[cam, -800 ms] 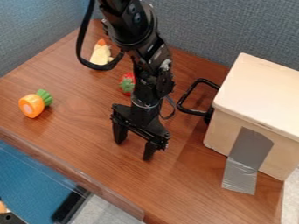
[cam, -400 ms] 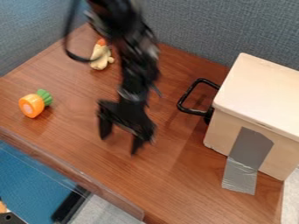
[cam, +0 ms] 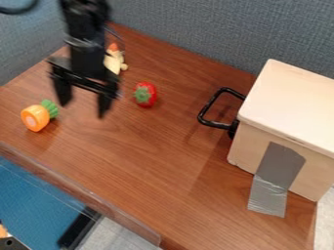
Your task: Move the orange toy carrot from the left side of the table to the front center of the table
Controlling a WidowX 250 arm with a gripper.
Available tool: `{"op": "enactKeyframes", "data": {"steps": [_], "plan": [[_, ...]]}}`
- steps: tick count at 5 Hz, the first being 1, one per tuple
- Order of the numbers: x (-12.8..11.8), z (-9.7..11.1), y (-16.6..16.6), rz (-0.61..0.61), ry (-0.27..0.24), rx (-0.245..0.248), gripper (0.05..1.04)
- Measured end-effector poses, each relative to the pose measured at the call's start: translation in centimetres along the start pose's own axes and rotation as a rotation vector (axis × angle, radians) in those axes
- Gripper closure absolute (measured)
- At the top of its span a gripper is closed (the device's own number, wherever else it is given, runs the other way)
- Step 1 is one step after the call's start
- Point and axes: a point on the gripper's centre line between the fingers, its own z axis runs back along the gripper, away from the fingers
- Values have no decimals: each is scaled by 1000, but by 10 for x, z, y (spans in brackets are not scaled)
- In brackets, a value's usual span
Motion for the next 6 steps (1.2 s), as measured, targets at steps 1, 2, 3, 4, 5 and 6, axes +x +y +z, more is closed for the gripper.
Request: {"op": "enactKeyframes", "data": {"steps": [1,2,3,4,5,6], "plan": [[5,5,44,44,-21,20,83],[10,-9,67,65,1,33,83],[12,-33,72,46,51,38,83],[12,-52,77,50,73,72,83],[7,-68,76,59,109,73,83],[6,-70,75,54,110,69,141]]}}
